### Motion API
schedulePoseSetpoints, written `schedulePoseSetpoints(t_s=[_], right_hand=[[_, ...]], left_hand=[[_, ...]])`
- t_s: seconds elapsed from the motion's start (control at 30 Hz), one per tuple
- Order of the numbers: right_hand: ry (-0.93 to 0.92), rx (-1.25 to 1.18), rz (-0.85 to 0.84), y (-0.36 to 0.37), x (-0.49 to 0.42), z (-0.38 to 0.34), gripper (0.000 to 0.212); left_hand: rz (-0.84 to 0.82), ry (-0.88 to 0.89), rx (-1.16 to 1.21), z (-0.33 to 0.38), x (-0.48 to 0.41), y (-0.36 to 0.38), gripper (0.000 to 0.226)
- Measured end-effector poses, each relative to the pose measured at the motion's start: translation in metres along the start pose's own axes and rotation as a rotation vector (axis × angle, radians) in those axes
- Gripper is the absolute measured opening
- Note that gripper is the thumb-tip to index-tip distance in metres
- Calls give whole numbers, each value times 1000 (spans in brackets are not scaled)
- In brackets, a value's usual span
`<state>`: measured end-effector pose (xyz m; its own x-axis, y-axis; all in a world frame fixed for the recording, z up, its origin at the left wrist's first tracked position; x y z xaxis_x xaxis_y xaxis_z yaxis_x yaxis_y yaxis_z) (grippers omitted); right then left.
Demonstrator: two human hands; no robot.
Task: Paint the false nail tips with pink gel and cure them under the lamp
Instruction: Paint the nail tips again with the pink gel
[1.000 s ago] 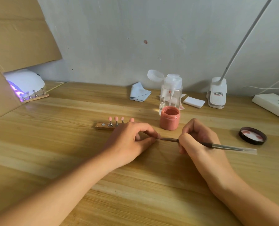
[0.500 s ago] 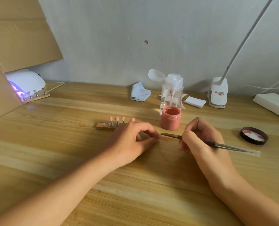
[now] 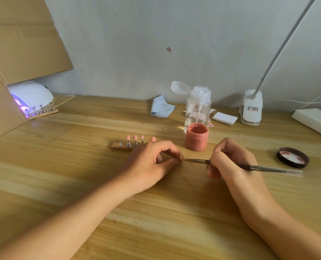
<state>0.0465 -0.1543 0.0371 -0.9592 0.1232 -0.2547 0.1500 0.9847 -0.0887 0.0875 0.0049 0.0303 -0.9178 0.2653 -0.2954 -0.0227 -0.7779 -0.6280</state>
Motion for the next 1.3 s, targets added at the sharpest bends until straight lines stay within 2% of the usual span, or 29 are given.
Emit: schedulePoseSetpoints(t_s=[0.2, 0.37, 0.5, 0.67, 0.77, 0.87, 1.0, 1.07, 1.13, 1.2, 1.3], right_hand=[[-7, -91, -20, 3, 0, -3, 18], [-12, -61, -25, 3, 0, -1, 9], [-25, -42, -38, 5, 1, -4, 14], [-31, -79, 32, -2, 0, -4, 20], [-57, -114, 95, -12, -1, -1, 15], [-52, -158, 131, -20, -3, 5, 19], [-38, -166, 84, -15, -4, 6, 15], [-36, -144, 58, -11, -3, 5, 10], [-41, -123, 48, -10, -2, 4, 9], [-54, -107, 46, -10, -2, 4, 11], [-56, -85, 66, -14, 0, 6, 24]], left_hand=[[16, -6, 8, -5, -1, 0, 19], [6, -18, 14, -7, -1, 1, 18], [8, -22, 16, -7, 0, 0, 17], [-4, -1, 29, -2, 2, 1, 17], [22, 13, 32, -3, 3, 0, 19], [128, 53, 26, 5, 7, -12, 14], [478, 63, 198, -1, 3, -91, 9], [593, 8, 280, -22, 2, -132, 12], [565, -127, 283, -52, 2, -146, 14], [452, -242, 239, -79, 3, -140, 14], [299, -289, 220, -98, 4, -123, 13]])
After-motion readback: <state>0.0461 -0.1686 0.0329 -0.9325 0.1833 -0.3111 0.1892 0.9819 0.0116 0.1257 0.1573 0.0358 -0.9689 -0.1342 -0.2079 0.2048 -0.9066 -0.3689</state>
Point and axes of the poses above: each hand's wrist, its own x-axis away from the middle knuckle, its own y-axis out of the palm, z = x × y, the point moved 9 cm from there along -x, towards the middle knuckle, and after that the axes turned 3 degrees about z, right-handed, at the moved point
